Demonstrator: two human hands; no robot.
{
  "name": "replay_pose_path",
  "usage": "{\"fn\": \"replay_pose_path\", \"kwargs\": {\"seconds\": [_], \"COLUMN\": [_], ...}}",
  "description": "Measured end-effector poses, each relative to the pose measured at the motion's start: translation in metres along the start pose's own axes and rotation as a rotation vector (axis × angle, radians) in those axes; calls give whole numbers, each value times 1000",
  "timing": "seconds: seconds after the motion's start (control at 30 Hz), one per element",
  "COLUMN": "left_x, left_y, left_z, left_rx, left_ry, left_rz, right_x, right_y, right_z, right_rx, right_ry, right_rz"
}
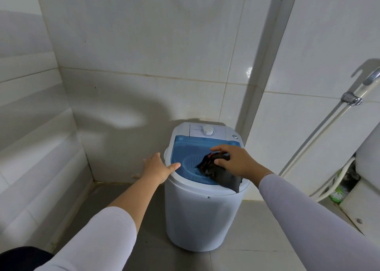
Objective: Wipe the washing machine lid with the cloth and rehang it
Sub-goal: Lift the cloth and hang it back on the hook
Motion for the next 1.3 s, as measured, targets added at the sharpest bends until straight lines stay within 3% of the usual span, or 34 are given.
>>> {"fn": "replay_pose_path", "kwargs": {"seconds": [0.17, 0.27, 0.33, 0.5, 0.6, 0.8, 1.0, 1.3], "left_x": [-18, -29, -39, -75, -93, -101, -108, -111], "left_y": [-19, -41, -58, -106, -124, -135, -151, -187], "left_z": [11, 15, 11, -18, -37, -41, -22, 58], "left_rx": [136, 156, 142, 165, 256, 330, 313, -68], "left_ry": [-47, -111, -121, 26, 66, -35, -139, -248], "left_rz": [-81, -252, -390, -719, -826, -795, -788, -659], "right_x": [-2, -7, -12, -40, -51, -47, -41, -37], "right_y": [-4, -13, -22, -47, -50, -44, -30, 20], "right_z": [7, 34, 45, 19, 4, 1, 29, 101], "right_rx": [-44, -90, -149, -157, -175, -264, -159, 206], "right_ry": [-23, -161, -163, 262, 338, 139, -43, -310], "right_rz": [-12, -48, -104, -316, -324, -233, -165, -114]}}
Point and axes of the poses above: each hand's wrist, its own x-axis towards the middle knuckle, its own z-axis out of the back of the hand, y = z × x, the point moved 9 cm from there along x, towards the middle knuckle
